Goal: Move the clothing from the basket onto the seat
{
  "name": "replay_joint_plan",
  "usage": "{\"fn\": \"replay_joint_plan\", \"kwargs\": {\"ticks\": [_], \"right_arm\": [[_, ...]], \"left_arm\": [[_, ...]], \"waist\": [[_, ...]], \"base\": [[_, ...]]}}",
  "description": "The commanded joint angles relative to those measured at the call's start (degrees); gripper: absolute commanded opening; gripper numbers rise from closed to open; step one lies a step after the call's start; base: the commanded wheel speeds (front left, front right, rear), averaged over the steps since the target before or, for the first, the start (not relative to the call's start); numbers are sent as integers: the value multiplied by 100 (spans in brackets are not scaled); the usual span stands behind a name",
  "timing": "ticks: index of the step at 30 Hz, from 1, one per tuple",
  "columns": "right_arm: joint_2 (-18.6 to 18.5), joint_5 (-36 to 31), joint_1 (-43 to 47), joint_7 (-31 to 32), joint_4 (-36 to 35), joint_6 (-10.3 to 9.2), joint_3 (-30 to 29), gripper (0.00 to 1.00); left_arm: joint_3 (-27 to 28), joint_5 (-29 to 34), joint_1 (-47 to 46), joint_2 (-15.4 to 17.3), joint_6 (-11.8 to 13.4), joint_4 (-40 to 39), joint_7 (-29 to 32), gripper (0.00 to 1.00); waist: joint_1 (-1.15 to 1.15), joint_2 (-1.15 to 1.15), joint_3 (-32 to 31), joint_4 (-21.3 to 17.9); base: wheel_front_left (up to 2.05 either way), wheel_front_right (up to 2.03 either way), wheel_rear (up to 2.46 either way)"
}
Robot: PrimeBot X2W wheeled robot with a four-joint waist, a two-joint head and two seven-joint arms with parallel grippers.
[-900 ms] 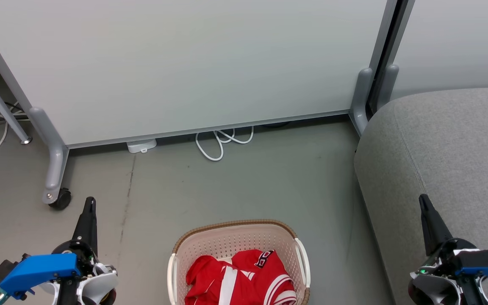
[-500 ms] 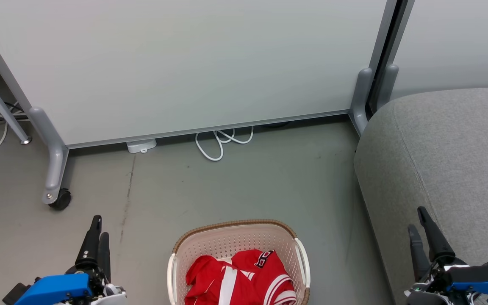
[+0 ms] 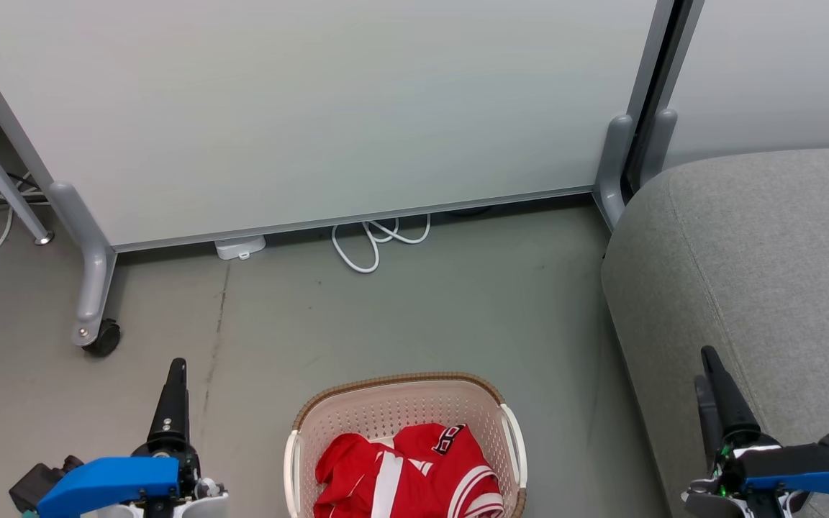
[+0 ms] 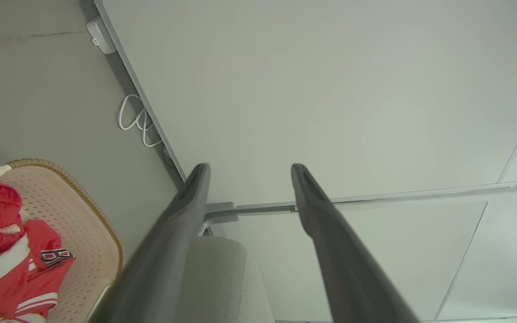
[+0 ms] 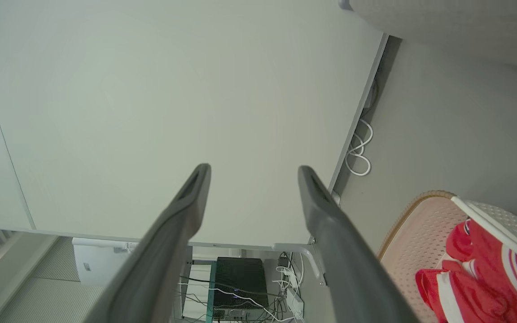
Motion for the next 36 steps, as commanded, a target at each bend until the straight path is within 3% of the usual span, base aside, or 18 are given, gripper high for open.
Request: {"fn": "replay_joint_plan", "kwargs": {"ticks": [1,36], "right_arm": [[-26,-185,-156,-56,-110,4,21,100],[-40,-4043,-331,-755,87,9,304,100]], "left_arm": [[-41,164,-205,46,-3,-85,-57,100],[-601,4090,-270,72,54,-105,-775,100]], "waist": [[0,0,1,1],[0,0,4,-13]], "base": [[0,0,0],[0,0,0]]}}
